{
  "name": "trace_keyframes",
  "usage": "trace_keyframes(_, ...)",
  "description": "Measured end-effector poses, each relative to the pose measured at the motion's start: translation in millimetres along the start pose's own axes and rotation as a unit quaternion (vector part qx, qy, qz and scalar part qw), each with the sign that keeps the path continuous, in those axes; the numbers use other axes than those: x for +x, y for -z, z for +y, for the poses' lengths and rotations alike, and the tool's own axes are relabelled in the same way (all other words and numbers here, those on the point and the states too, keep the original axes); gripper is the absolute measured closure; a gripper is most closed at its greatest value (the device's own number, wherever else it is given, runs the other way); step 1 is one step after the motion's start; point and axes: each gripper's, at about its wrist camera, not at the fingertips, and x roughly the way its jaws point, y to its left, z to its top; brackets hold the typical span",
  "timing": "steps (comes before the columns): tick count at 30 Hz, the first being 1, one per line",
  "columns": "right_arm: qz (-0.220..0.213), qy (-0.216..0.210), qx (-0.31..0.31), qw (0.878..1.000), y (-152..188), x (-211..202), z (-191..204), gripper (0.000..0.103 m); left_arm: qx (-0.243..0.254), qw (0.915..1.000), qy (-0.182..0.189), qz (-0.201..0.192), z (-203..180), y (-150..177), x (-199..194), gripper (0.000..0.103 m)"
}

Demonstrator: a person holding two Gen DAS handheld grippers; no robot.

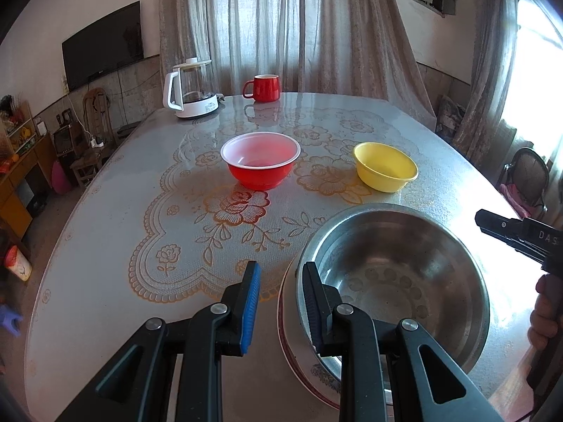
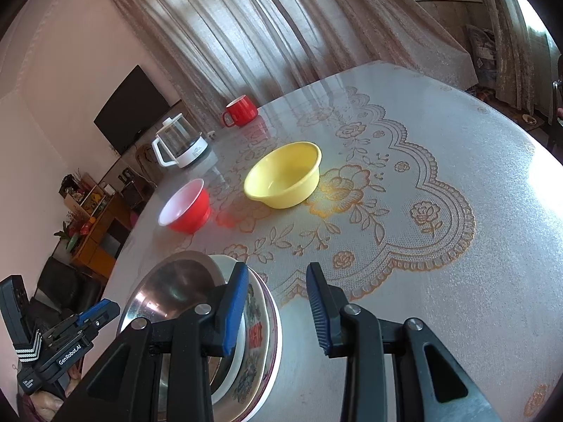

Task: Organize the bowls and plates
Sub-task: 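Open the right gripper and withdraw it from the steel bowl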

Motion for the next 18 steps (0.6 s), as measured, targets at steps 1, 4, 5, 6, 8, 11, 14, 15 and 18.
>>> trace_keyframes(1,0.001,-0.002,-0.001,1.0,-1,1,0,0.069,0.008,0.9999,-0.006,-0.004,-2,-1,0,0.078)
trace_keyframes(4,0.005,-0.002,-0.002,1.0,-8,9,-2,0.069,0.02,0.9998,-0.004,-0.005,-5,-5,1,0.078)
trace_keyframes(5,0.006,-0.002,0.0,1.0,-10,12,-4,0.069,0.022,0.9997,-0.003,-0.005,-5,-6,2,0.078)
trace_keyframes(6,0.008,-0.003,0.001,1.0,-11,14,-5,0.069,0.025,0.9997,-0.004,-0.006,-7,-7,2,0.078)
trace_keyframes(8,0.01,-0.006,0.001,1.0,-15,19,-7,0.069,0.032,0.9995,-0.004,-0.006,-9,-9,3,0.078)
trace_keyframes(11,0.016,-0.005,-0.009,1.0,-23,27,-7,0.069,0.041,0.9992,-0.001,-0.001,-11,-14,8,0.078)
trace_keyframes(14,0.021,-0.007,-0.017,1.0,-31,36,-9,0.069,0.041,0.999,0.011,0.015,-11,-22,16,0.078)
trace_keyframes(15,0.022,-0.005,-0.018,1.0,-33,39,-10,0.069,0.037,0.9988,0.02,0.024,-10,-26,20,0.078)
trace_keyframes(18,0.022,0.005,-0.02,1.0,-39,48,-13,0.073,0.013,0.9974,0.048,0.051,-6,-37,31,0.078)
